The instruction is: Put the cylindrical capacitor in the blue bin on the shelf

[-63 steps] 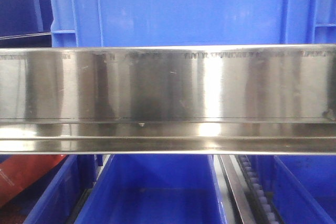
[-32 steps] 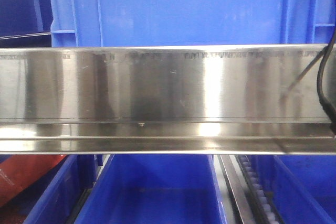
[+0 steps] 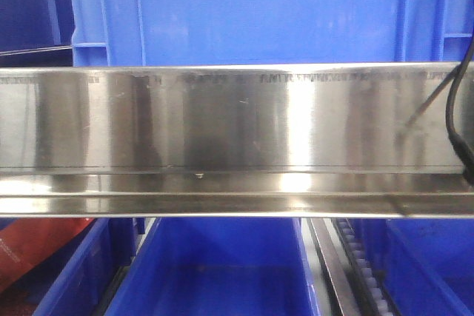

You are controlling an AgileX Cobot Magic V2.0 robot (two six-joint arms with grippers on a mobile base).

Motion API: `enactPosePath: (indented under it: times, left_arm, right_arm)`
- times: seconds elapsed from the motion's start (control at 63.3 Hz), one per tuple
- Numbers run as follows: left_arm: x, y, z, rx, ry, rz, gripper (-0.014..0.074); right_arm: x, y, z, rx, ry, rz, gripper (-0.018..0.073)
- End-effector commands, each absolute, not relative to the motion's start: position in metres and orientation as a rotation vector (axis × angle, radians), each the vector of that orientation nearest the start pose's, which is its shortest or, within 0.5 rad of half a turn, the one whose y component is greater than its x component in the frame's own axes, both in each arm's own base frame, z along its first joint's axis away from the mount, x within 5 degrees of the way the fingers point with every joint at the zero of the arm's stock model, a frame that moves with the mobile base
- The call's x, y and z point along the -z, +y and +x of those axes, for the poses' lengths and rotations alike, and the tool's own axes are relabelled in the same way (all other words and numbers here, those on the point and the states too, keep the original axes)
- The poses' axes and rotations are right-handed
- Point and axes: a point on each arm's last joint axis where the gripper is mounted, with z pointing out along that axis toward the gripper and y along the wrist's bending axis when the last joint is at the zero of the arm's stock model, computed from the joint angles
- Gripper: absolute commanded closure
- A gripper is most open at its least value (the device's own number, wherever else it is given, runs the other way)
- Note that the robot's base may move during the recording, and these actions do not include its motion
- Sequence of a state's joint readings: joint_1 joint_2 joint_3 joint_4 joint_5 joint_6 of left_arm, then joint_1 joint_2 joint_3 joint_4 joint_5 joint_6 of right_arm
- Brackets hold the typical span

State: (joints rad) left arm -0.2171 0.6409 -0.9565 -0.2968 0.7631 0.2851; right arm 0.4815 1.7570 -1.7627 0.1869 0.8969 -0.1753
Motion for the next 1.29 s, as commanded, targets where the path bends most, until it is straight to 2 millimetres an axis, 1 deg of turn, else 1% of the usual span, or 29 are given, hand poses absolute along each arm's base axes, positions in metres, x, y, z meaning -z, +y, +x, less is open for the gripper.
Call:
enactPosePath:
  times: [0.0, 0.079, 0.111, 0.189, 0.237, 0.284, 0.316, 0.395, 0.458, 0.521, 0.584, 0.647, 0.726, 0.774, 0.884, 0.963, 1.074, 1.168, 1.279]
  left_arm:
    - [-0.414, -0.040, 0.095, 0.309, 1.852, 0.390, 0.0678]
    - [-0.414, -0.040, 0.095, 0.309, 1.852, 0.390, 0.0678]
    - [-0.414, -0.040, 0.095, 0.309, 1.852, 0.390, 0.0678]
    - [-0.414, -0.040, 0.095, 0.309, 1.852, 0.390, 0.0678]
    - [-0.414, -0.040, 0.095, 0.309, 1.852, 0.390, 0.0678]
    - [-0.414, -0.040, 0.095, 0.309, 1.852, 0.390, 0.0678]
    - [-0.414, -0.040, 0.095, 0.309, 1.852, 0.390, 0.0678]
    - [-0.414, -0.040, 0.095, 0.309, 1.852, 0.390, 0.0678]
    - [-0.414, -0.040, 0.095, 0.309, 1.852, 0.390, 0.0678]
    - [-0.414, -0.040, 0.095, 0.309, 1.852, 0.390, 0.0678]
    - [-0.414, -0.040, 0.095, 0.309, 1.852, 0.390, 0.0678]
    - [-0.414, -0.040, 0.095, 0.309, 1.852, 0.390, 0.0678]
    - [-0.414, -0.040, 0.095, 0.309, 1.852, 0.390, 0.0678]
    - [-0.414, -0.040, 0.095, 0.309, 1.852, 0.390, 0.0678]
    - [-0.414, -0.040, 0.095, 0.309, 1.852, 0.390, 0.0678]
    - [-0.414, -0.040, 0.095, 0.309, 1.852, 0.390, 0.0678]
    - [-0.414, -0.040, 0.095, 0.309, 1.852, 0.390, 0.0678]
    - [-0.414, -0.040, 0.095, 0.309, 1.852, 0.390, 0.0678]
    - [-0.414, -0.040, 0.095, 0.309, 1.852, 0.390, 0.0678]
  right_arm:
    - [-0.403, 0.190, 0.335, -0.383, 2.198, -0.698, 0.0130]
    - [-0.420, 0.183, 0.324, -0.387, 2.154, -0.686, 0.0246]
    - [-0.431, 0.178, 0.316, -0.389, 2.123, -0.677, 0.0334]
    - [-0.453, 0.165, 0.299, -0.391, 2.075, -0.651, 0.0510]
    - [-0.469, 0.152, 0.286, -0.389, 2.044, -0.621, 0.0629]
    - [-0.478, 0.142, 0.276, -0.388, 2.022, -0.591, 0.0706]
    - [-0.483, 0.134, 0.270, -0.387, 2.012, -0.554, 0.0727]
    - [-0.496, 0.112, 0.248, -0.348, 1.966, -0.497, 0.0714]
    - [-0.498, 0.095, 0.232, -0.308, 1.954, -0.464, 0.0714]
    - [-0.493, 0.081, 0.217, -0.284, 1.962, -0.429, 0.0714]
    - [-0.489, 0.070, 0.200, -0.267, 1.952, -0.404, 0.0714]
    - [-0.480, 0.062, 0.185, -0.251, 1.938, -0.383, 0.0714]
    - [-0.465, 0.055, 0.167, -0.238, 1.910, -0.367, 0.0714]
    - [-0.454, 0.050, 0.149, -0.239, 1.869, -0.353, 0.0714]
    - [-0.428, 0.043, 0.127, -0.236, 1.832, -0.337, 0.0714]
    - [-0.414, 0.037, 0.111, -0.228, 1.809, -0.334, 0.0714]
    - [-0.395, 0.032, 0.094, -0.220, 1.802, -0.334, 0.0714]
    - [-0.385, 0.029, 0.081, -0.220, 1.788, -0.332, 0.0714]
    - [-0.376, 0.026, 0.072, -0.221, 1.778, -0.331, 0.0714]
